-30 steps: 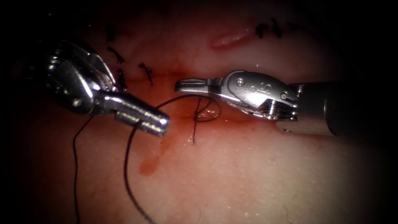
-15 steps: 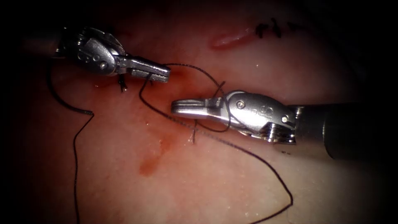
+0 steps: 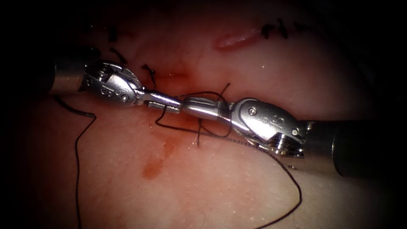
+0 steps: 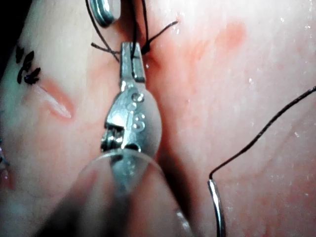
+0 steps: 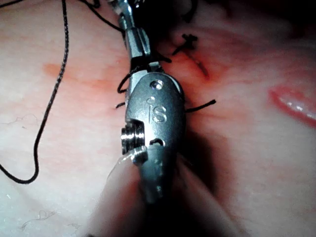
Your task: Wound Closure
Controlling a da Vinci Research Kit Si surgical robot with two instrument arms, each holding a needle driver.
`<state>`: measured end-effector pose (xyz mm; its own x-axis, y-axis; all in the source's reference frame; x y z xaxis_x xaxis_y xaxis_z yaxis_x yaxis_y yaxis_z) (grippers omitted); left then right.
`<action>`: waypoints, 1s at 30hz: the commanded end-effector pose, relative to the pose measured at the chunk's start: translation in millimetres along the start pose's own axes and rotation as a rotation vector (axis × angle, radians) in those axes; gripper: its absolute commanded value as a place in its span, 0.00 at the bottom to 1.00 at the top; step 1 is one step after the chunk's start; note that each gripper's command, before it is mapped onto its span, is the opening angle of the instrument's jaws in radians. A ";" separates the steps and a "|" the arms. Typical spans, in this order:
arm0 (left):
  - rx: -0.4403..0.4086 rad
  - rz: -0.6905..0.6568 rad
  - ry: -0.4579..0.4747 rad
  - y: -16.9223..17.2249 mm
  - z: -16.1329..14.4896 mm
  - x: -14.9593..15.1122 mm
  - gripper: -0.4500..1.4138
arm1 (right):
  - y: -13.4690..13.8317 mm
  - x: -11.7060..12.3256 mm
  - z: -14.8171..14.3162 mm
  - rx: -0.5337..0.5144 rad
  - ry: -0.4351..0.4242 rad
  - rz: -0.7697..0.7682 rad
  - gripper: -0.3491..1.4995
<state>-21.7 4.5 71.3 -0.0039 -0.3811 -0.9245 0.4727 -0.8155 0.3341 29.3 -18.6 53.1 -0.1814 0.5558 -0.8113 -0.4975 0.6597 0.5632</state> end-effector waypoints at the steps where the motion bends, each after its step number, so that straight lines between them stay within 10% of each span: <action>1: 0.000 0.005 0.002 -0.5 0.8 -0.4 0.00 | -0.9 -0.4 1.3 -0.019 -0.002 0.049 0.00; 11: -0.004 0.018 0.020 -0.6 4.0 0.7 0.00 | -1.6 -1.7 -0.2 -0.367 0.002 0.446 0.00; 12: -0.006 0.021 0.022 -0.5 4.4 0.8 0.00 | -1.5 -1.8 -0.4 -0.384 0.008 0.465 0.05; 13: -0.002 0.023 0.021 -0.2 5.4 1.0 0.00 | -0.8 -2.4 -1.1 -0.432 -0.001 0.490 0.36; 18: 0.011 0.021 0.019 -0.8 6.2 1.0 0.00 | 0.6 -3.6 -2.2 -0.499 -0.016 0.524 0.70; 30: 0.024 0.015 0.017 -2.3 7.2 0.6 0.00 | 2.0 -7.2 -4.5 -0.552 -0.013 0.659 0.71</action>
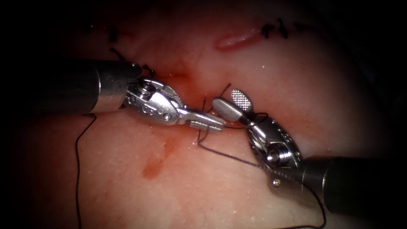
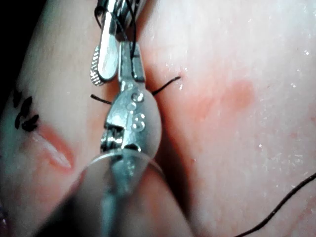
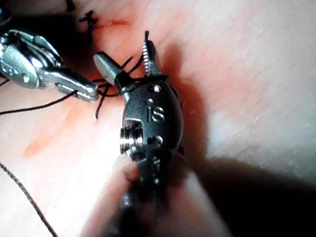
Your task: Wound Closure
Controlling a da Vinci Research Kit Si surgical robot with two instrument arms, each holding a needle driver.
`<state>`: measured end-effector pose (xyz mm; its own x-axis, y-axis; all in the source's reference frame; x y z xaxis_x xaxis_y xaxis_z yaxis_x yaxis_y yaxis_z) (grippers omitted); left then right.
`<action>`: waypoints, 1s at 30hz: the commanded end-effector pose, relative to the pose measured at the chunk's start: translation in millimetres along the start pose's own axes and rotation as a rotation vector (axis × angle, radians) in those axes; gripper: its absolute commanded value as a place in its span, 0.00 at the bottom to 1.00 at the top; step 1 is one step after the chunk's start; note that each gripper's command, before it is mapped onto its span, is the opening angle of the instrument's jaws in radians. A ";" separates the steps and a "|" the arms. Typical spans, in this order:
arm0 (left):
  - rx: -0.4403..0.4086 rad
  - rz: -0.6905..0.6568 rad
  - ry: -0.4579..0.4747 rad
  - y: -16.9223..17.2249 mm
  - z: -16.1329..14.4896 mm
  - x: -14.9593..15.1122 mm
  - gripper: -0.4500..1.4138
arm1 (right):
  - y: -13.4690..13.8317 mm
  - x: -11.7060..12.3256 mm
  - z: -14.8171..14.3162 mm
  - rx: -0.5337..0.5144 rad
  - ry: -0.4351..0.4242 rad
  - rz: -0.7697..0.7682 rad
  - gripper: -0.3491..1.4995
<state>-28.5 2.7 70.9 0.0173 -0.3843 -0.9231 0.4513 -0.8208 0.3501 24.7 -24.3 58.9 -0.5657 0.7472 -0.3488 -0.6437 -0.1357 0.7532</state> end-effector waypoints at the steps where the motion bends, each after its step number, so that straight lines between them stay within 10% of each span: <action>1: -0.001 0.003 0.000 -0.4 0.5 -0.5 0.00 | -0.2 -0.3 1.5 0.004 -0.002 0.013 0.71; 16: -0.002 -0.001 0.000 -0.2 0.6 -0.5 0.00 | 1.6 -0.7 6.7 -0.011 -0.042 0.053 0.70; 18: -0.002 -0.001 0.001 -0.1 0.6 -0.5 0.00 | 1.5 -0.9 6.9 -0.016 -0.048 0.051 0.50; 19: -0.003 -0.006 0.002 -0.1 0.5 -0.5 0.00 | 1.4 -1.2 6.7 -0.041 -0.073 0.063 0.00; 30: 0.021 -0.089 -0.051 0.5 -5.7 -2.2 0.00 | -5.3 -0.3 3.8 0.003 0.020 -0.214 0.00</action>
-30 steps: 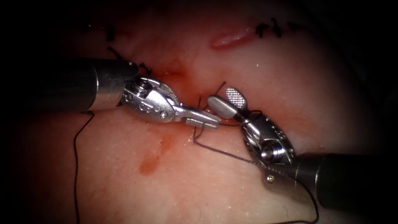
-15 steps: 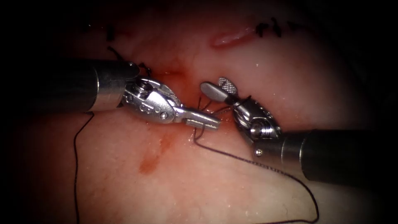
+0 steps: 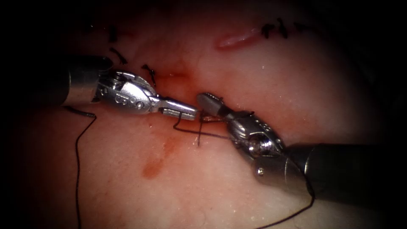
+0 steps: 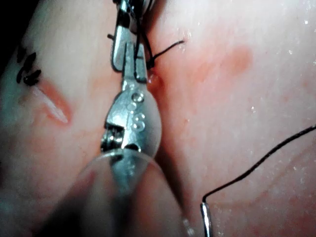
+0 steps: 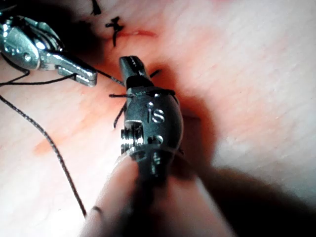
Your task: Wound Closure
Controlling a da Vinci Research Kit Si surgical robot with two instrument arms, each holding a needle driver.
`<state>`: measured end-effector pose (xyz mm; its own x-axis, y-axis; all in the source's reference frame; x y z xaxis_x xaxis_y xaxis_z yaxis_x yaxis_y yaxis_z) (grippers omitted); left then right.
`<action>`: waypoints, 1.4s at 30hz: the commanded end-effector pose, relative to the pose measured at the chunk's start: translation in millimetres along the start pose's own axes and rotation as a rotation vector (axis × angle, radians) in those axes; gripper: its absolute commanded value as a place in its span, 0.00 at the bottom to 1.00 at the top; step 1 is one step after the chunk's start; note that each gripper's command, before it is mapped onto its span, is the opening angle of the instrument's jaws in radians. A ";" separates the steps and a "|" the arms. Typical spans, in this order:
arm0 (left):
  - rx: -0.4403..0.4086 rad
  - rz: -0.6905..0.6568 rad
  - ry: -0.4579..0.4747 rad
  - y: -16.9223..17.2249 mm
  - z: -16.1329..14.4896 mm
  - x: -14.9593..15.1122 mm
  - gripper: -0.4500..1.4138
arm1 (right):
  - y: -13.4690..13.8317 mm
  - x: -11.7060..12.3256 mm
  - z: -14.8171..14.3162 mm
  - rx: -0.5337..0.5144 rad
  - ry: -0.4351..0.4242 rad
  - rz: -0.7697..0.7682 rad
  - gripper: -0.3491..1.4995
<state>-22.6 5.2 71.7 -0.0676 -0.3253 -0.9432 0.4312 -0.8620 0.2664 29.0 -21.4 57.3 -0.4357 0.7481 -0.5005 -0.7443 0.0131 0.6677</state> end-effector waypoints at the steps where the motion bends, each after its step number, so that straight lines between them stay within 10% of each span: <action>1: 0.006 -0.012 -0.010 -0.7 -0.5 -1.0 0.00 | -1.8 -0.5 0.3 0.028 0.012 -0.069 0.00; 21: 0.218 -0.196 -0.247 -14.6 -6.8 -16.2 0.00 | -3.5 -6.0 -2.6 0.068 -0.043 -0.333 0.00; 42: 0.389 -0.144 -0.364 -18.6 -6.8 -25.9 0.00 | -4.6 -8.1 -6.5 0.082 -0.060 -0.421 0.00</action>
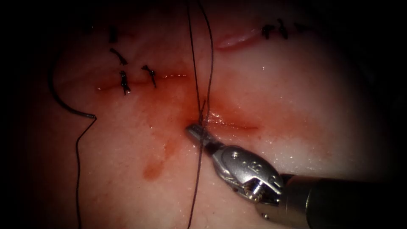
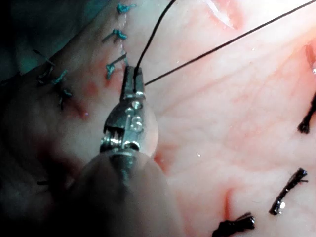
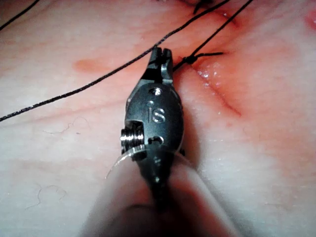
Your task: Wound Closure
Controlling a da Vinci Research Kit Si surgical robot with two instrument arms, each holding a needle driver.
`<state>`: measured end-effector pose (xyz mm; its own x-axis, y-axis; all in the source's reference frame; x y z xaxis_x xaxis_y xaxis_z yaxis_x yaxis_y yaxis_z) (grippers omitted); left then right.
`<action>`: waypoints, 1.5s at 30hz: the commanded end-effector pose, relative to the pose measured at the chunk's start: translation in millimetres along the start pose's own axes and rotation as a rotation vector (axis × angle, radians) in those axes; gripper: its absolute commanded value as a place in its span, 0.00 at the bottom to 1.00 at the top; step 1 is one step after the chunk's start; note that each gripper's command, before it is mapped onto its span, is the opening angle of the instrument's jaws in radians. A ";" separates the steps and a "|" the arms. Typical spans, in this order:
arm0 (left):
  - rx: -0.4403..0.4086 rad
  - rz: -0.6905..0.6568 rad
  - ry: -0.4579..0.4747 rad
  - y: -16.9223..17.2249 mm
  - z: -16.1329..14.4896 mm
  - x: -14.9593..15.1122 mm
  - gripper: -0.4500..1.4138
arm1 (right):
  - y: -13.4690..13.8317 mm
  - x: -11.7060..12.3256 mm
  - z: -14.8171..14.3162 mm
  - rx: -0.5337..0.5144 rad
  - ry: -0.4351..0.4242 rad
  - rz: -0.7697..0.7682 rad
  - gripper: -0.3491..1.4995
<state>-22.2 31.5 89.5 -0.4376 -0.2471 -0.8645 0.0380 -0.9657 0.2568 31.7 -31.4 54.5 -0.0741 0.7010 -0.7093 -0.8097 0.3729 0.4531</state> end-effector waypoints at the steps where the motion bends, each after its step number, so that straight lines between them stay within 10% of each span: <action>1: 0.003 0.001 0.000 -0.6 0.8 -0.2 0.00 | -0.9 -0.5 0.4 0.004 -0.004 -0.001 0.00; 19: 0.069 0.025 -0.066 0.6 1.7 -1.9 0.00 | -3.5 -1.4 -2.8 0.082 0.040 -0.094 0.00; 23: 0.014 0.034 0.050 2.9 0.4 0.6 0.00 | -2.7 -0.5 -2.4 0.143 0.088 -0.084 0.71; 28: -0.056 -0.001 0.177 6.1 -4.0 6.0 0.00 | -2.6 -0.1 -2.6 0.173 0.090 -0.080 0.98; 38: -0.090 -0.031 0.336 5.8 -15.0 21.9 0.00 | 0.0 2.4 -5.4 0.247 0.016 0.159 0.98; 39: -0.088 -0.033 0.341 5.6 -15.5 23.0 0.00 | 0.3 2.5 -5.7 0.252 0.014 0.159 0.91; 40: -0.085 -0.027 0.354 5.0 -16.5 25.8 0.00 | 1.2 2.6 -6.8 0.303 0.011 0.067 0.31; 41: -0.087 -0.024 0.367 4.7 -16.9 27.3 0.00 | 1.8 2.9 -6.9 0.312 0.025 -0.037 0.00; 45: -0.085 -0.004 0.398 4.0 -17.8 31.8 0.00 | 4.0 5.1 -5.9 0.391 0.068 -0.299 0.00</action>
<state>-19.6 17.8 54.5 -0.0541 -0.2367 -0.9701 0.1203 -0.9660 0.2290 23.9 -30.7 49.0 0.0870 0.4909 -0.8669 -0.5237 0.7628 0.3794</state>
